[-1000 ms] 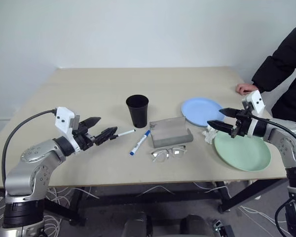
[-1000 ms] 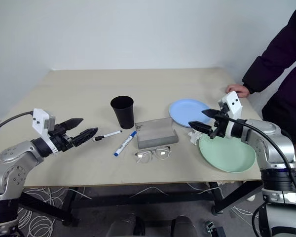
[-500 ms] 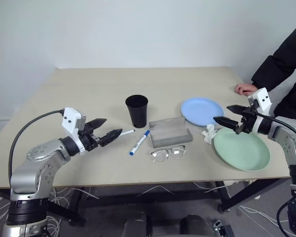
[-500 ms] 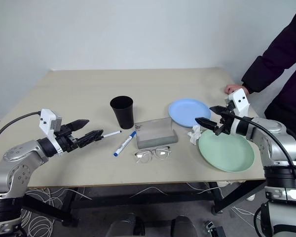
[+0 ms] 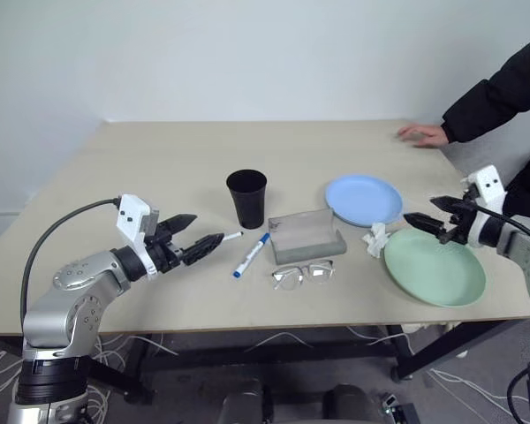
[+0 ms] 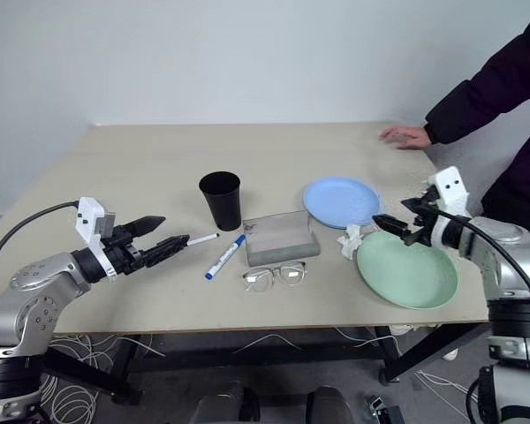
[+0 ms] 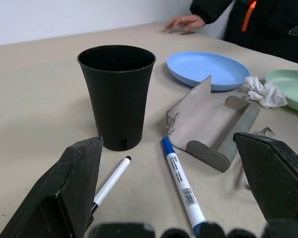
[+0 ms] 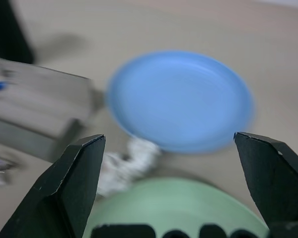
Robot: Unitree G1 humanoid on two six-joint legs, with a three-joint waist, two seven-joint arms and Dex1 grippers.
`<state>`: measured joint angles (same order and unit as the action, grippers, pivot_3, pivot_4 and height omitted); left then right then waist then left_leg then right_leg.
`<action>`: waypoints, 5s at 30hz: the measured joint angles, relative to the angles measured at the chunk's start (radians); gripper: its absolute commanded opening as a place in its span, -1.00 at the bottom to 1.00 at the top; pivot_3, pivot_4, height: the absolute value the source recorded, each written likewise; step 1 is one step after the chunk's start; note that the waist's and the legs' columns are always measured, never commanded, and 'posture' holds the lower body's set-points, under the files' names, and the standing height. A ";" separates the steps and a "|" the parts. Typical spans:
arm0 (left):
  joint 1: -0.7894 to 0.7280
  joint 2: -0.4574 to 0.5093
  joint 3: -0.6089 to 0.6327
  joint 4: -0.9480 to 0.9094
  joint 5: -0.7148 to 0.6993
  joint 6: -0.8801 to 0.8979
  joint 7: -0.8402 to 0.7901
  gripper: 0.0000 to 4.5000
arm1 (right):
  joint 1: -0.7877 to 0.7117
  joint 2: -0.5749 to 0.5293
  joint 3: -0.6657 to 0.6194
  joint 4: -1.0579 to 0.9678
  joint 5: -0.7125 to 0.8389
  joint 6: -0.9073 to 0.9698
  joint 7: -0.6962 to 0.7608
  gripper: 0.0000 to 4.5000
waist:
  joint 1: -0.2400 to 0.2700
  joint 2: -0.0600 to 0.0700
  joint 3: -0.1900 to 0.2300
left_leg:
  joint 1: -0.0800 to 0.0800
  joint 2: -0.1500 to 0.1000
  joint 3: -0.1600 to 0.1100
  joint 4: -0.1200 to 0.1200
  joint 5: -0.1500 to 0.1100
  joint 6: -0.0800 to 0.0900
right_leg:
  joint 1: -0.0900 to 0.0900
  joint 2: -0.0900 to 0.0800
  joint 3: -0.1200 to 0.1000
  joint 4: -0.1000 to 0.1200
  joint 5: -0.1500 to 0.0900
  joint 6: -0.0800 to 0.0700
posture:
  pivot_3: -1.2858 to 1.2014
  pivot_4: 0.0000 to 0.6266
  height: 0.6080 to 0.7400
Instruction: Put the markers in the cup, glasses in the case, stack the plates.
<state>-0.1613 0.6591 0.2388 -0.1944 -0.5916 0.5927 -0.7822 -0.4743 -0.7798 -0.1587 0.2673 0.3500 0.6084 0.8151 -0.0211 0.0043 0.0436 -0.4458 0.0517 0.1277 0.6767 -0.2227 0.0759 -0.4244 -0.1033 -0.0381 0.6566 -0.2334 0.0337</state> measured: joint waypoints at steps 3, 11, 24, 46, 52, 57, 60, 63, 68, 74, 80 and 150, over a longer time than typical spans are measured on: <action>0.000 0.000 -0.009 -0.001 0.000 -0.016 -0.024 0.98 | 0.033 -0.026 -0.021 0.049 -0.016 0.004 -0.019 1.00 | 0.000 0.000 0.000 | 0.000 0.000 0.001 0.000 0.000 0.000 | 0.000 0.000 0.000 0.000 0.000 0.000 | 0.03 -1.00 1.00; 0.004 0.017 -0.028 -0.022 0.001 -0.080 -0.142 0.98 | 0.059 -0.043 -0.045 0.195 -0.044 0.019 -0.063 1.00 | -0.003 0.000 0.000 | 0.001 0.000 0.001 0.000 0.000 0.001 | 0.001 0.000 0.000 0.000 0.000 0.000 | 0.03 -1.00 1.00; -0.007 0.057 -0.029 -0.021 -0.003 -0.095 -0.242 0.98 | 0.055 -0.043 -0.051 0.369 -0.080 -0.021 -0.099 1.00 | -0.003 0.000 0.000 | 0.001 0.000 0.000 0.001 0.001 0.001 | 0.001 0.000 0.001 0.000 -0.001 0.002 | 0.03 -1.00 1.00; -0.007 0.057 -0.029 -0.022 -0.003 -0.095 -0.240 1.00 | -0.020 -0.021 -0.108 0.446 -0.039 0.004 -0.102 -0.98 | -0.004 0.000 0.000 | 0.002 0.000 0.000 0.001 0.002 0.003 | 0.002 0.000 0.002 0.000 0.000 0.003 | 0.03 -1.00 1.00; -0.007 0.057 -0.029 -0.022 -0.003 -0.095 -0.232 1.00 | -0.037 -0.020 -0.142 0.451 -0.014 0.034 -0.109 -0.98 | -0.006 0.000 0.000 | 0.002 0.000 0.000 0.001 0.002 0.003 | 0.002 0.000 0.002 0.000 0.000 0.003 | 0.03 -1.00 1.00; -0.007 0.057 -0.029 -0.022 -0.002 -0.095 -0.230 1.00 | -0.065 -0.019 -0.183 0.466 0.014 0.057 -0.125 -0.98 | -0.008 0.001 0.000 | 0.002 0.000 0.000 0.001 0.002 0.003 | 0.001 0.000 0.003 0.000 0.000 0.003 | 0.03 -1.00 1.00; -0.007 0.057 -0.029 -0.022 -0.001 -0.095 -0.229 1.00 | -0.084 -0.019 -0.216 0.476 0.032 0.067 -0.133 -0.98 | -0.011 0.001 0.000 | 0.002 0.000 0.000 0.001 0.002 0.003 | 0.001 0.000 0.003 0.000 0.000 0.003 | 0.03 -1.00 1.00; -0.007 0.057 -0.029 -0.022 -0.001 -0.095 -0.229 1.00 | -0.118 -0.020 -0.251 0.502 0.052 0.076 -0.140 -0.98 | -0.013 0.001 0.000 | 0.002 0.000 0.000 0.001 0.002 0.003 | 0.001 0.000 0.003 0.000 0.000 0.003 | 0.03 -1.00 1.00; -0.007 0.057 -0.029 -0.022 0.002 -0.095 -0.222 1.00 | -0.196 -0.042 -0.293 0.589 0.060 0.077 -0.154 -0.98 | -0.014 0.001 0.000 | 0.002 0.000 0.000 0.001 0.002 0.003 | 0.001 0.000 0.003 0.000 0.001 0.002 | 0.03 -1.00 1.00; -0.007 0.057 -0.029 -0.021 0.003 -0.095 -0.221 1.00 | -0.261 -0.017 -0.287 0.612 0.057 0.083 -0.187 -0.98 | -0.016 0.001 0.000 | 0.002 0.000 0.000 0.001 0.002 0.003 | 0.000 0.001 0.004 0.001 0.001 0.002 | 0.03 -1.00 1.00; -0.008 0.057 -0.029 -0.020 0.003 -0.095 -0.214 1.00 | -0.384 0.104 -0.244 0.614 0.035 0.091 -0.312 -0.98 | -0.033 0.002 0.000 | 0.002 0.000 0.000 0.000 0.002 0.002 | 0.000 0.001 0.006 0.001 0.004 -0.001 | 0.03 -1.00 1.00; 0.015 0.060 -0.018 -0.047 -0.007 -0.097 -0.152 1.00 | -0.238 0.182 0.331 0.247 -0.281 0.006 0.164 0.72 | -0.028 0.002 0.000 | 0.002 0.001 0.001 -0.009 0.011 -0.006 | -0.002 0.002 -0.001 0.001 0.005 -0.003 | 0.03 -1.00 1.00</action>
<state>-0.1460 0.7186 0.2208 -0.2409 -0.5984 0.4957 -0.9340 -0.7119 -0.5978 0.1724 0.5147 0.0686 0.6148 0.9788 -0.0487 0.0059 0.0437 -0.4441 0.0523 0.1285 0.6678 -0.2115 0.0701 -0.4265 -0.1016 -0.0391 0.6579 -0.2283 0.0311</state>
